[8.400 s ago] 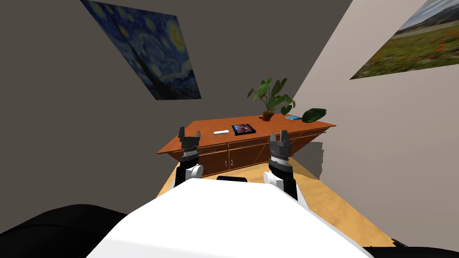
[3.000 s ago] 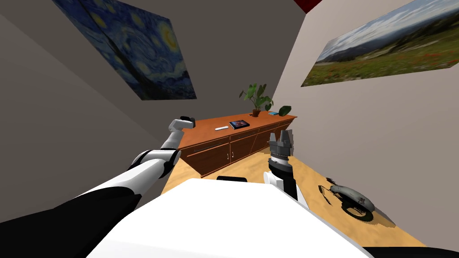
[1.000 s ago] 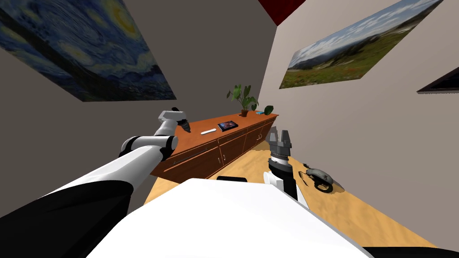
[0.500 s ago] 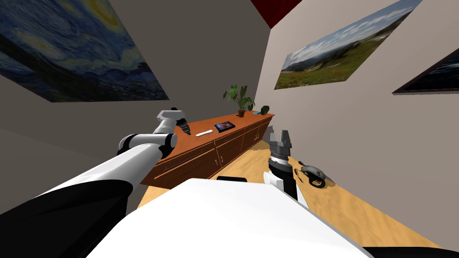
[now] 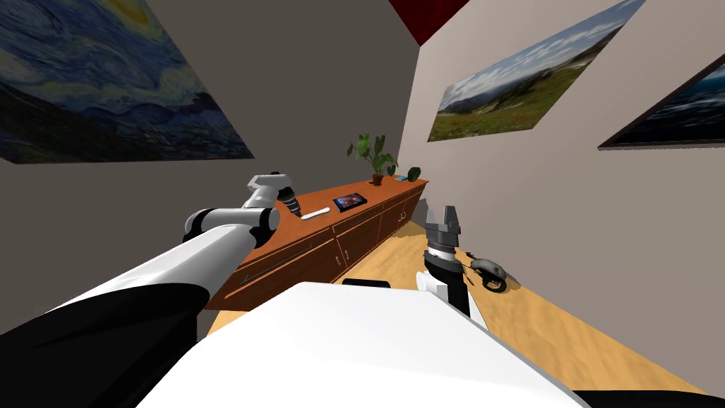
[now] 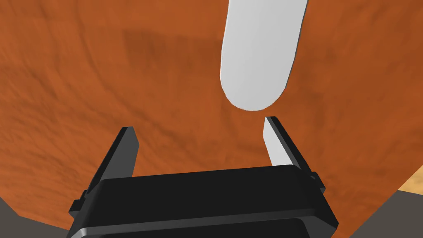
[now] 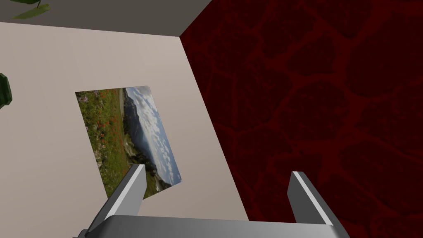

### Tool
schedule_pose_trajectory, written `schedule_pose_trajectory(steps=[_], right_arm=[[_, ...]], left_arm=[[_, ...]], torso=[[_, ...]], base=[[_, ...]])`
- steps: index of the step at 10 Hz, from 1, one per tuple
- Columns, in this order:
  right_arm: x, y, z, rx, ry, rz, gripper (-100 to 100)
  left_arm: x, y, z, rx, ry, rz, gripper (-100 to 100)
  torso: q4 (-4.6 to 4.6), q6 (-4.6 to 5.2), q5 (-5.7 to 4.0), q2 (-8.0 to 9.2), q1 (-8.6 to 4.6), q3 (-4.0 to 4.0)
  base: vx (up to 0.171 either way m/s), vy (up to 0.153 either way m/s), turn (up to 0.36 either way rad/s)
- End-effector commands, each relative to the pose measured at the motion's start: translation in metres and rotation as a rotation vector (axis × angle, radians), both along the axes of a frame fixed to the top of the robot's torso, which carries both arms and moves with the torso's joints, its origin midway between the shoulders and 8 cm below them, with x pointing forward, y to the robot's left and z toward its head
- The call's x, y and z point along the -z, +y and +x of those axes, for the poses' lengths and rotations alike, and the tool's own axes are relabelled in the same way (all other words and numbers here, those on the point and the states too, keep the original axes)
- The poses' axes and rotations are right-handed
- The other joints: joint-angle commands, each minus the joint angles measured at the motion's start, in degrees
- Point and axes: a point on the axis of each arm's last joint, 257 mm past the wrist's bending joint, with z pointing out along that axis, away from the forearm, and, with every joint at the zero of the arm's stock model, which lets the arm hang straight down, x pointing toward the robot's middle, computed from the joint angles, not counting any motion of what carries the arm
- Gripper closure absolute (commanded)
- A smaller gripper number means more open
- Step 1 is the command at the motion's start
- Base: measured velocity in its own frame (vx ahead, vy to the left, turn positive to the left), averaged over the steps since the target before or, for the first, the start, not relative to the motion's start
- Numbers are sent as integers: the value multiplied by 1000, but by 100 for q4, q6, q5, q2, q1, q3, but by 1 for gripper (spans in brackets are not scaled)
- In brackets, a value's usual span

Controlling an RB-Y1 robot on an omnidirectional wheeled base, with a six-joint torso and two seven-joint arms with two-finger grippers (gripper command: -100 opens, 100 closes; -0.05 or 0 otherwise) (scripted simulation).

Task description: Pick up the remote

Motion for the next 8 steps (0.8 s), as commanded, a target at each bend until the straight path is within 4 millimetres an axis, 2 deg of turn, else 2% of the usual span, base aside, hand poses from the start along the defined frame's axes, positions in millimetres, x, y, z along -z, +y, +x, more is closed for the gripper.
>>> schedule_pose_trajectory(steps=[1,4,6,7,8], right_arm=[[0,0,0,0,0,0,0],[0,0,0,0,0,0,0],[0,0,0,0,0,0,0],[0,0,0,0,0,0,0],[0,0,0,0,0,0,0]], left_arm=[[3,-7,-9,-11,37,-32,-100],[14,-26,-30,-34,129,-117,-100],[14,-26,-30,-34,129,-117,-100],[19,-34,-39,-42,166,-150,-100],[19,-34,-39,-42,166,-150,-100]], torso=[[0,0,0,0,0,0],[1,-4,0,7,3,3],[1,-3,1,5,8,2],[3,-5,2,15,12,8],[3,-2,2,12,9,7]], base=[[60,-34,-53],[59,-32,-80],[42,-11,-24],[46,-17,-82],[42,-17,-41]])
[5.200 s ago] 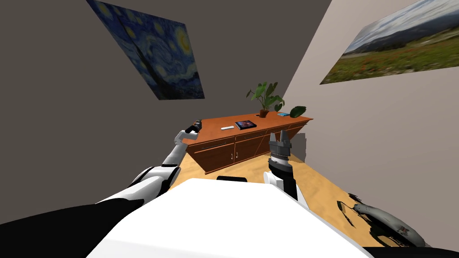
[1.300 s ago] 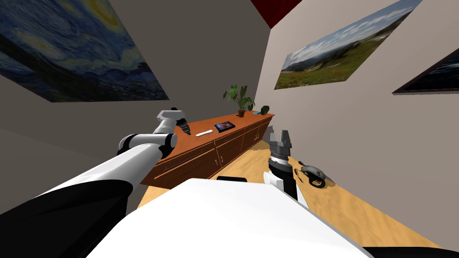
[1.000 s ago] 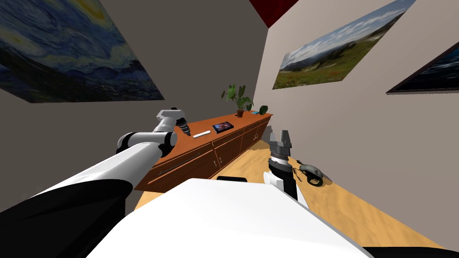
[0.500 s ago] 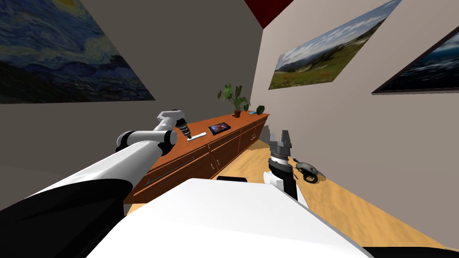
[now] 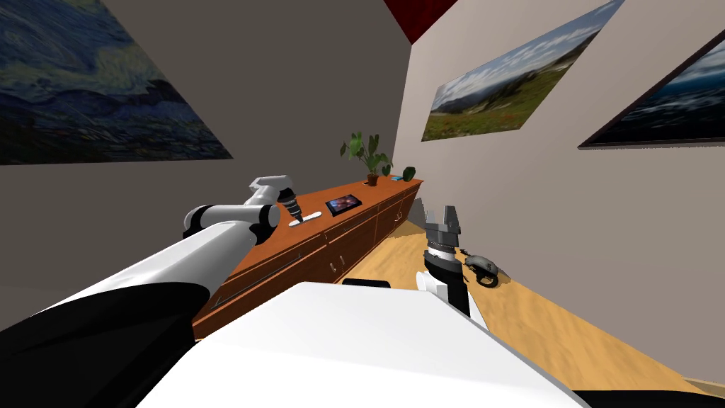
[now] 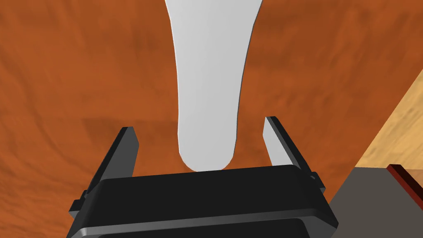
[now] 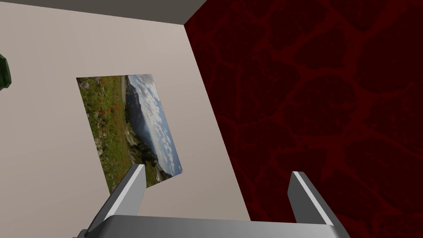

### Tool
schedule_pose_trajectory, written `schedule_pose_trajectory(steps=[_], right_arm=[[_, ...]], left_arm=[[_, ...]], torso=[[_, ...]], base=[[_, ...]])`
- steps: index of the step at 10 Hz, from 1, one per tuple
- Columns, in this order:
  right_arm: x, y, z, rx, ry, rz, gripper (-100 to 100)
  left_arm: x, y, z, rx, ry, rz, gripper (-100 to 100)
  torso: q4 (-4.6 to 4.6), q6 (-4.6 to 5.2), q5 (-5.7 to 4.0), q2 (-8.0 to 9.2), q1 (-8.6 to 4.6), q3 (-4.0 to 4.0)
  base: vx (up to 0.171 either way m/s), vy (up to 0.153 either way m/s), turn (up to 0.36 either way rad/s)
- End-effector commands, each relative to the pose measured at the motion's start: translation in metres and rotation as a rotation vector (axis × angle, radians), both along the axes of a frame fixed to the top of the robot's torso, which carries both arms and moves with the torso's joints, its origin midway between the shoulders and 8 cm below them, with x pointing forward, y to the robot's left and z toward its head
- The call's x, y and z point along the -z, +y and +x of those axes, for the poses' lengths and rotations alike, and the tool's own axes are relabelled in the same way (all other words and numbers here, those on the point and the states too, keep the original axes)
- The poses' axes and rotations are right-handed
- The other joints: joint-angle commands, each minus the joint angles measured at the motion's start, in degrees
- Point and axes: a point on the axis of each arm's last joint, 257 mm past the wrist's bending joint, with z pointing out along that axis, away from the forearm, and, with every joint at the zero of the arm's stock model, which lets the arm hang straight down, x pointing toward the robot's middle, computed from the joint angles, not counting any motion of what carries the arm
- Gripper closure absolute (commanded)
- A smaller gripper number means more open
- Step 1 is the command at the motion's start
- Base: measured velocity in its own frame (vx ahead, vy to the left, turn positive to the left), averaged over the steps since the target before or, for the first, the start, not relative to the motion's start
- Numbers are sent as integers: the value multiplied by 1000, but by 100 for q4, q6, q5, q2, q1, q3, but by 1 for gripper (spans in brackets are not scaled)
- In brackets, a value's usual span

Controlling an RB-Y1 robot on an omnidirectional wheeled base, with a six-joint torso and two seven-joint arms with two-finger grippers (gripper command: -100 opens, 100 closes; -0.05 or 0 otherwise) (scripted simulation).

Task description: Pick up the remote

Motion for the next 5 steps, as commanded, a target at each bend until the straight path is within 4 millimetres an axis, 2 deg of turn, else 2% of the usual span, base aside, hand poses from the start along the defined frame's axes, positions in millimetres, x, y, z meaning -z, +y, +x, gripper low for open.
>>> schedule_pose_trajectory(steps=[1,3,5], right_arm=[[0,0,0,0,0,0,0],[0,0,0,0,0,0,0],[0,0,0,0,0,0,0]], left_arm=[[7,-11,-13,-9,56,-45,-100],[9,-12,-14,-11,59,-47,-100],[8,-11,-13,-10,56,-45,-100]], torso=[[0,0,0,0,0,0],[-3,0,2,-10,5,-6],[2,-1,2,8,6,4]], base=[[65,-7,-95],[56,-2,-24],[6,-3,5]])
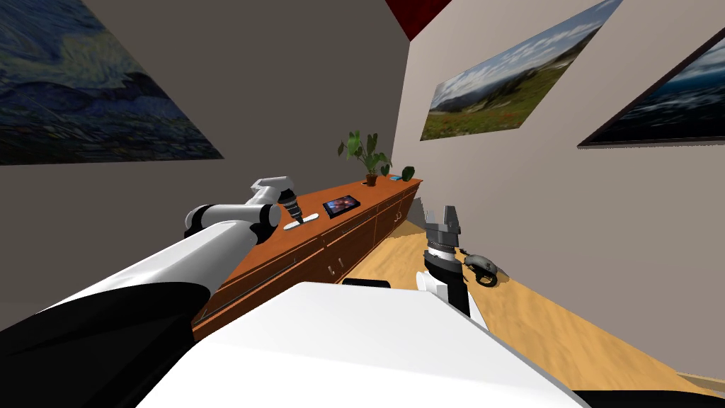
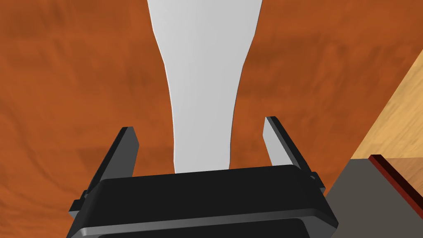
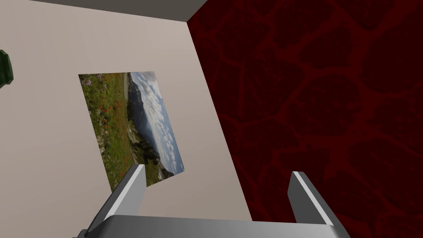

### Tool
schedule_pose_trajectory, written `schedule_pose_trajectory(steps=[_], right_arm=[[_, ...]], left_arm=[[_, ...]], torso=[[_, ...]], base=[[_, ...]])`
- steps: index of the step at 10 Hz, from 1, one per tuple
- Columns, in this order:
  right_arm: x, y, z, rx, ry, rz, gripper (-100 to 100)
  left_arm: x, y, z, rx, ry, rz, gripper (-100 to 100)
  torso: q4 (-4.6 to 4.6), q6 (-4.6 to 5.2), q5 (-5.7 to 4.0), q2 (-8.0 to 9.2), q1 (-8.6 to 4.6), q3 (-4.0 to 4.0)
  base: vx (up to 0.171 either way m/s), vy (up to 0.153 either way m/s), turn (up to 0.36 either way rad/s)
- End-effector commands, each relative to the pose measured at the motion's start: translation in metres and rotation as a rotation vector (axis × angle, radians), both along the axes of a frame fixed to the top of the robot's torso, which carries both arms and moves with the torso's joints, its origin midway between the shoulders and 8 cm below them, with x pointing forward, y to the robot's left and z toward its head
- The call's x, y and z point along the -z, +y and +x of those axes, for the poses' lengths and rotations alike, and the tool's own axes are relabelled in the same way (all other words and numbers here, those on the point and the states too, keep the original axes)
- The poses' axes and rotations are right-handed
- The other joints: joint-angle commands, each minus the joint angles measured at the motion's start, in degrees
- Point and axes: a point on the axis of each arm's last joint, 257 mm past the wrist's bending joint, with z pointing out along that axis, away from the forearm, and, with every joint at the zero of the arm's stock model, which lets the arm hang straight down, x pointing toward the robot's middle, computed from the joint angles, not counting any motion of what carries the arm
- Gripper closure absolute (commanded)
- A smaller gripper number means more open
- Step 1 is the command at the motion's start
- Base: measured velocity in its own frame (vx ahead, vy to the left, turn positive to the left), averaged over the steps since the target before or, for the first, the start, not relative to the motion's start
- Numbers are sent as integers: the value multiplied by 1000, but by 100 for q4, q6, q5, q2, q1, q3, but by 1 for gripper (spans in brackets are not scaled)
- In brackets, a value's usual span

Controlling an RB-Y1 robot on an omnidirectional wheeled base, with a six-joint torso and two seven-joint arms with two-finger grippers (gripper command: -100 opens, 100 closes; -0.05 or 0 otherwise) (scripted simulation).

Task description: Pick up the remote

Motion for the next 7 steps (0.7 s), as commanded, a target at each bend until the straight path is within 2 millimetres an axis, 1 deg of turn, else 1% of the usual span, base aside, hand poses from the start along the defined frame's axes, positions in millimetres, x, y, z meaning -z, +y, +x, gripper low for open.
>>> schedule_pose_trajectory(steps=[1,2,3,6,7], right_arm=[[0,0,0,0,0,0,0],[0,0,0,0,0,0,0],[0,0,0,0,0,0,0],[0,0,0,0,0,0,0],[0,0,0,0,0,0,0]], left_arm=[[0,0,0,0,0,0,0],[13,-1,1,3,1,0,-100],[18,-2,1,5,1,0,-100],[17,-2,1,4,1,0,-100],[17,-1,2,5,0,0,100]], torso=[[0,0,0,0,0,0],[1,0,0,2,1,2],[0,-1,2,2,2,1],[1,0,0,3,1,2],[1,0,0,4,1,2]], base=[[0,0,0],[5,0,16],[8,-1,18],[0,0,0],[0,0,0]])
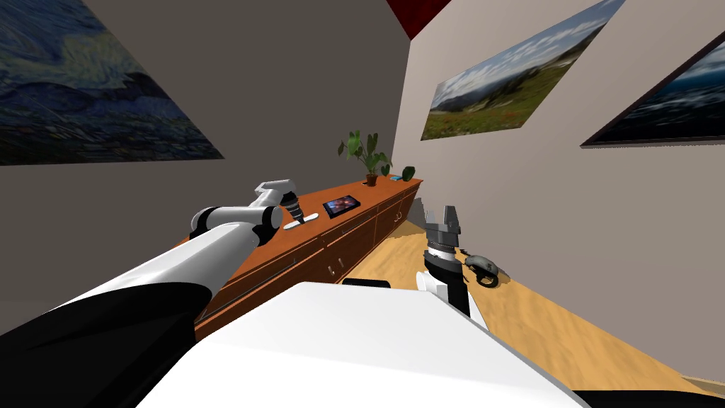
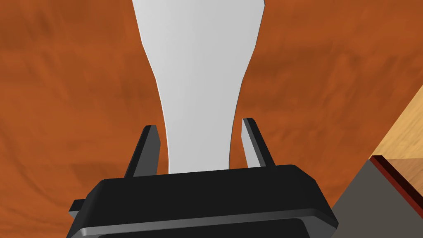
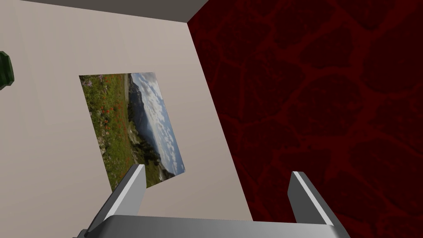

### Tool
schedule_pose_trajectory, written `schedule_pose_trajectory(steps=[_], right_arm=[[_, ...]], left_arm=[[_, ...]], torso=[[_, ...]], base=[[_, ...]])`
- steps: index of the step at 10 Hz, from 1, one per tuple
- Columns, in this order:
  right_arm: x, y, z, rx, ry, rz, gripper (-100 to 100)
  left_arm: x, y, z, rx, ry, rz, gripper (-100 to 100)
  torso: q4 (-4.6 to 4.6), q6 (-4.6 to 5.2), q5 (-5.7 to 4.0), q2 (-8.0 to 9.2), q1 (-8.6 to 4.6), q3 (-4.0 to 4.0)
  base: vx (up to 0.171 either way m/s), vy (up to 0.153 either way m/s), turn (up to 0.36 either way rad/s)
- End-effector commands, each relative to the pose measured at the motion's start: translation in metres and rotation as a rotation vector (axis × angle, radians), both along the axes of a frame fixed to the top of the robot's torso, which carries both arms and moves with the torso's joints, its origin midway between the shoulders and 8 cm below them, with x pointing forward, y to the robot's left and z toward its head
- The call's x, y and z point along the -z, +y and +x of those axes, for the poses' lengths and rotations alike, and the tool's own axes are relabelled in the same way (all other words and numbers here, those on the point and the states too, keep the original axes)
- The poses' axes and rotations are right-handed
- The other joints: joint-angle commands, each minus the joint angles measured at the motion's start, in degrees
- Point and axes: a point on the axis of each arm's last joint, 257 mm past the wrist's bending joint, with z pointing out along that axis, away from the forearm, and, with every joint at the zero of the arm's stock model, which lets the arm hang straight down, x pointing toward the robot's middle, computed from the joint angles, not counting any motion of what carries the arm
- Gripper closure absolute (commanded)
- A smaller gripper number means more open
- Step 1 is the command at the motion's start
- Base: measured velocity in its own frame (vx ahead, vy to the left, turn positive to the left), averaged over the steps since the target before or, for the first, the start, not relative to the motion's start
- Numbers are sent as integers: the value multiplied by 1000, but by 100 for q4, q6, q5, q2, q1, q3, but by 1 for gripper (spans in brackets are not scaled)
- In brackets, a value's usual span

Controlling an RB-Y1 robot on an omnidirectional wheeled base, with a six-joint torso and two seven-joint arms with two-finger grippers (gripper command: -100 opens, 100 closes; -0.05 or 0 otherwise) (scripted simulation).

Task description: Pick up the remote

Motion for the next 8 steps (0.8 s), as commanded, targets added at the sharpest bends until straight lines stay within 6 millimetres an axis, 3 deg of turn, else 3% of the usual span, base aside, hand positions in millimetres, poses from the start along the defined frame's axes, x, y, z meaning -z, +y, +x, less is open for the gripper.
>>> schedule_pose_trajectory(steps=[1,4,5,6,8], right_arm=[[0,0,0,0,0,0,0],[0,0,0,0,0,0,0],[0,0,0,0,0,0,0],[0,0,0,0,0,0,0],[0,0,0,0,0,0,0]], left_arm=[[0,0,0,0,0,0,100],[0,0,0,0,-1,1,100],[0,0,0,0,-1,1,0],[-15,2,-1,-5,-1,1,100],[-15,2,-1,-5,-1,1,100]], torso=[[0,0,0,0,0,0],[0,-1,0,0,0,0],[1,-1,-1,1,-1,1],[1,-1,-1,1,-1,1],[4,-1,-4,6,-3,5]], base=[[0,0,0],[0,0,0],[0,0,0],[-7,-1,-21],[-3,1,-5]])
